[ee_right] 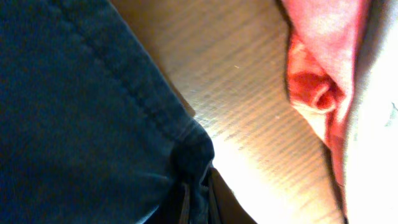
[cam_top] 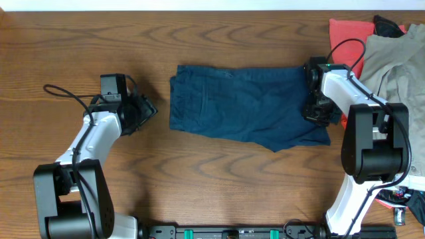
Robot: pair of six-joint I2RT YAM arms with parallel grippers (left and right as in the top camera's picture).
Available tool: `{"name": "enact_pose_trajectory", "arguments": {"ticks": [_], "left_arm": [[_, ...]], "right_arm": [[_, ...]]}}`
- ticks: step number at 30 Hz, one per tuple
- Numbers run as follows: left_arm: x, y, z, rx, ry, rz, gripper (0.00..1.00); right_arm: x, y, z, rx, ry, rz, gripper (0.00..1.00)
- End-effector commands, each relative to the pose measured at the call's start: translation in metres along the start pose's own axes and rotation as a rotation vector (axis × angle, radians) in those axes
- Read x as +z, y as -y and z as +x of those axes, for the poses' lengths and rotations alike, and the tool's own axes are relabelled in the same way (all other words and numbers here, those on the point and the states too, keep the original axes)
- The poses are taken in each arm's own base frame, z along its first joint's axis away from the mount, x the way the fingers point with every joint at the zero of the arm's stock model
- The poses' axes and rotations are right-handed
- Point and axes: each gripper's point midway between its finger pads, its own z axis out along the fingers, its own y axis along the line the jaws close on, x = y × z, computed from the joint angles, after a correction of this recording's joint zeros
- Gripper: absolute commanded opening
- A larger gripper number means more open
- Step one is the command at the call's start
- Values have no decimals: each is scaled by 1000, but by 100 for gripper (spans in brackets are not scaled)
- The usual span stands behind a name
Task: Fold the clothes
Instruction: 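Lower the folded half onto the shorts and release both grippers, then grasp the right end with the right gripper and fold it toward the left gripper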
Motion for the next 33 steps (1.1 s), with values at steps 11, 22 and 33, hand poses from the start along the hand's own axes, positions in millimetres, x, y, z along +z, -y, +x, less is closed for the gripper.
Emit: {"name": "enact_pose_trajectory", "arguments": {"ticks": [11, 22, 33], "left_arm": [[15, 76, 19, 256, 1, 201, 83], [65, 70, 54, 225, -173, 245, 79], [66, 83, 85, 274, -250, 261, 6]], "right_arm": [[-71, 16, -9, 34, 155, -143, 52], [-106, 13, -6, -2, 211, -270, 52], [-118, -21, 0, -134, 195, -460, 44]]}}
